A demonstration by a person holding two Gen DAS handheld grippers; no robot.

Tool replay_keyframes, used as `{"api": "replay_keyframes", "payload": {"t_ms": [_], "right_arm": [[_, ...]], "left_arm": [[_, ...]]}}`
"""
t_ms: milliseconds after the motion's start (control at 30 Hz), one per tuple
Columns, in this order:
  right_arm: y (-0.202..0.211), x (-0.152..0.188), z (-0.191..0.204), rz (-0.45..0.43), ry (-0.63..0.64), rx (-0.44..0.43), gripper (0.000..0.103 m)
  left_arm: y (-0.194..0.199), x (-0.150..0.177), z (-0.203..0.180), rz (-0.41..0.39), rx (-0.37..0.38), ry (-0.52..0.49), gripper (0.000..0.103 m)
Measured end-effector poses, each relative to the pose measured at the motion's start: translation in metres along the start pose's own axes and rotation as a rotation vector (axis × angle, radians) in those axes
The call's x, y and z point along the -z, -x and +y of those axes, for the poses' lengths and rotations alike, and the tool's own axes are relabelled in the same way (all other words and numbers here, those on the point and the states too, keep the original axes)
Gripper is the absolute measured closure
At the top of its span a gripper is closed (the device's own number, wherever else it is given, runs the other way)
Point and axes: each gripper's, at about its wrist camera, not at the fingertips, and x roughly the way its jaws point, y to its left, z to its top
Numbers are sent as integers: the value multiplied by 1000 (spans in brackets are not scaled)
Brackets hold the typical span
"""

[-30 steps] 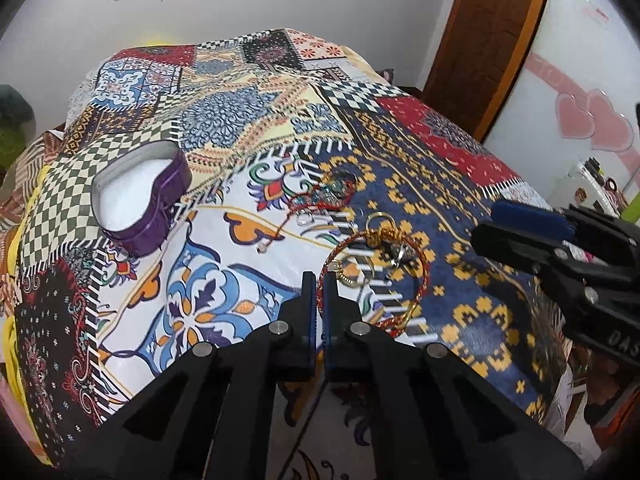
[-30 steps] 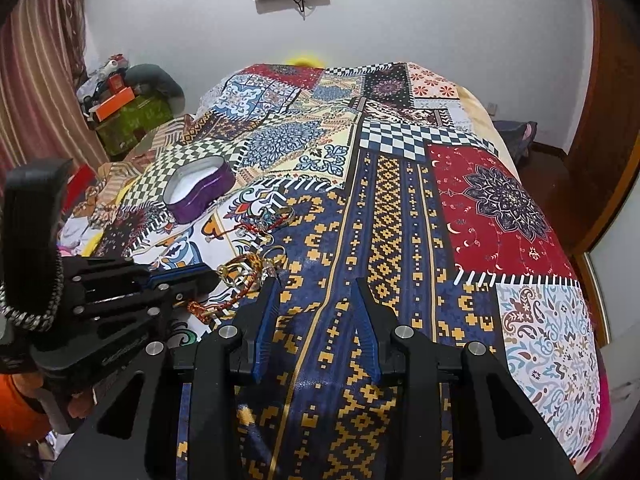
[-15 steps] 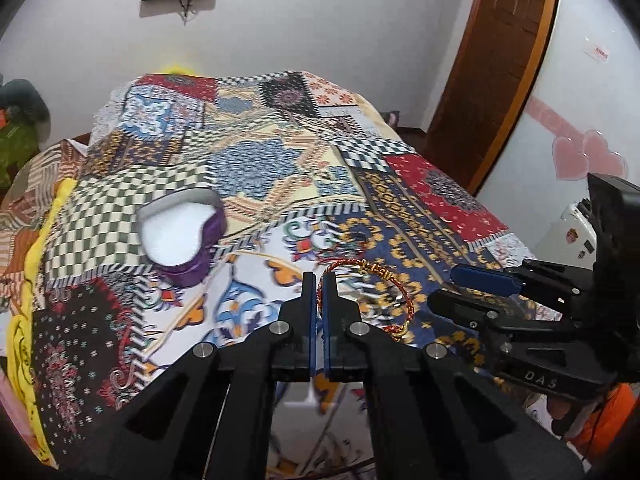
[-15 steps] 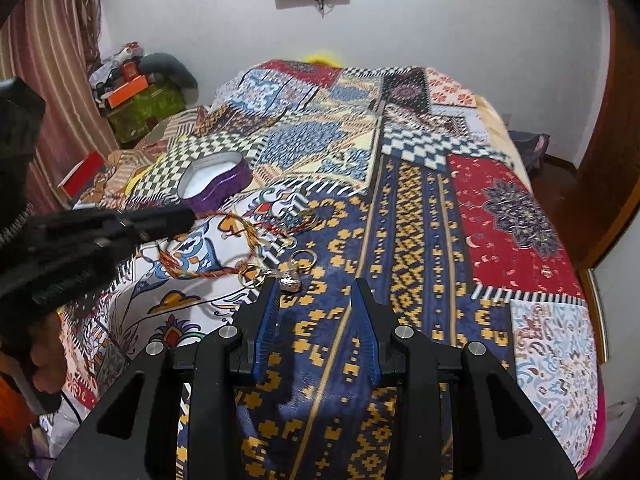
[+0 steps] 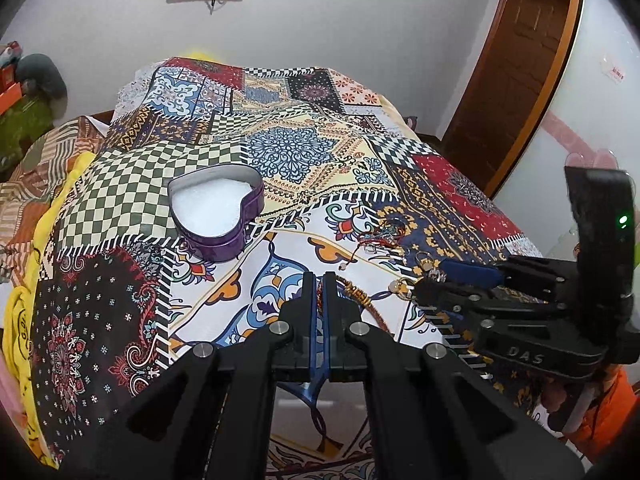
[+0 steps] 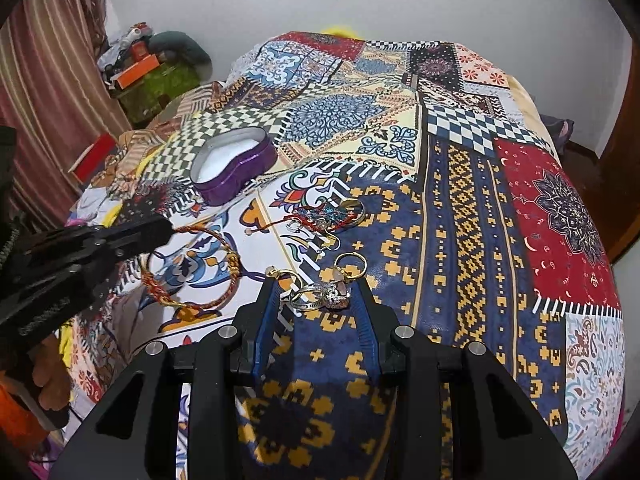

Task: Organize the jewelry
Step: 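Grasp the red beaded bracelet with the left tool while the right tool grasps the silver rings, then carry the bracelet with the left tool while the right tool carries the rings to the purple tin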

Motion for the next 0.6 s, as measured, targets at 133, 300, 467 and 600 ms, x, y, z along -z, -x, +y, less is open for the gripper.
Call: {"api": "replay_keyframes", "payload": {"t_ms": [133, 300, 467, 600], "right_arm": [[0, 1, 1, -6, 14, 8, 70], [3, 2, 2, -13, 21, 19, 75], [16, -3, 3, -50, 12, 20, 75], [28, -9, 7, -87, 12, 15, 75]], "left_arm": [[2, 0, 0, -9, -5, -6, 102], [6, -2, -1, -23, -7, -5, 102], [17, -8, 0, -54, -16, -4, 103], [27, -16, 1, -86, -26, -5, 103]]}}
